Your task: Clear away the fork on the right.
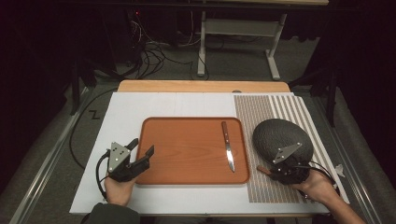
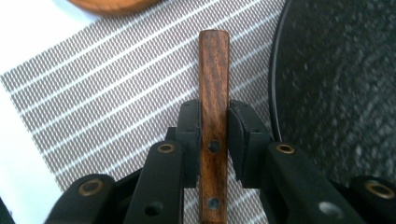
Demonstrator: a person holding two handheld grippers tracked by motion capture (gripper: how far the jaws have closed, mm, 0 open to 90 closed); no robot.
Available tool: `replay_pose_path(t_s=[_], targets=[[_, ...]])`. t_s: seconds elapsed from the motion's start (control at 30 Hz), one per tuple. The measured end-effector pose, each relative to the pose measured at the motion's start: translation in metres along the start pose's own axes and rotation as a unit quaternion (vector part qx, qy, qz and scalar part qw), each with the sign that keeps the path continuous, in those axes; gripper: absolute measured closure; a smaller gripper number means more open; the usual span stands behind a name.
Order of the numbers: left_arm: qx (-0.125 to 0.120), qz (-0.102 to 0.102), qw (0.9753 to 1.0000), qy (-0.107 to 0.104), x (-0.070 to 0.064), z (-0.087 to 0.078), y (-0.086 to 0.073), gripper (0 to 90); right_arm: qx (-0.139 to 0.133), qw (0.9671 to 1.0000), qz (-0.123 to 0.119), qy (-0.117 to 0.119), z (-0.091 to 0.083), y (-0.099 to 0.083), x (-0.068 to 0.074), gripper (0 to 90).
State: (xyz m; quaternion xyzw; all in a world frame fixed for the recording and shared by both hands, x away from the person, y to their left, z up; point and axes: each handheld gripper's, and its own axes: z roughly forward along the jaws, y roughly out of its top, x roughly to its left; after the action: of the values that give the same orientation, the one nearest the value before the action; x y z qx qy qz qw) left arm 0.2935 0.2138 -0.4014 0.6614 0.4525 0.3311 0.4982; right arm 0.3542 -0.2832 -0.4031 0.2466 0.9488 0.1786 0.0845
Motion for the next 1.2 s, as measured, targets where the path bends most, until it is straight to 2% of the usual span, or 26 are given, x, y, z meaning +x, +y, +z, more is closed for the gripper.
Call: replay_pose_path(t_s=[0.03,0.13,0.27,0.5,0.73,0.97,1.2], targets=[[-0.002,-0.003,1.0000,0.001,0.001,-0.001,0.000,37.5,0.001,1.0000,0.005,0.002,-0.001,-0.001,-0.002,71.1],[-0.002,-0.005,1.0000,0.001,0.002,-0.001,0.000,37.5,0.002,0.9999,0.010,0.004,-0.002,-0.005,-0.002,69.8],[0.001,0.001,1.0000,-0.001,0.000,0.000,0.000,37.5,0.004,0.9999,0.015,0.004,-0.004,-0.009,0.000,76.9],[-0.003,-0.002,1.0000,0.004,0.001,-0.001,0.000,38.4,0.005,0.9997,0.021,-0.007,-0.004,-0.006,0.003,78.2],[-0.003,-0.001,1.0000,0.004,0.001,-0.001,0.000,38.3,-0.008,0.9992,0.040,-0.003,-0.007,0.007,0.003,78.3],[-0.003,-0.001,1.0000,0.004,0.001,-0.001,0.000,38.1,-0.029,0.9975,0.065,-0.003,-0.017,0.032,0.002,78.4],[-0.003,-0.001,1.0000,0.004,0.001,0.000,0.000,38.1,-0.039,0.9955,0.086,0.002,-0.015,0.050,-0.004,78.5]])
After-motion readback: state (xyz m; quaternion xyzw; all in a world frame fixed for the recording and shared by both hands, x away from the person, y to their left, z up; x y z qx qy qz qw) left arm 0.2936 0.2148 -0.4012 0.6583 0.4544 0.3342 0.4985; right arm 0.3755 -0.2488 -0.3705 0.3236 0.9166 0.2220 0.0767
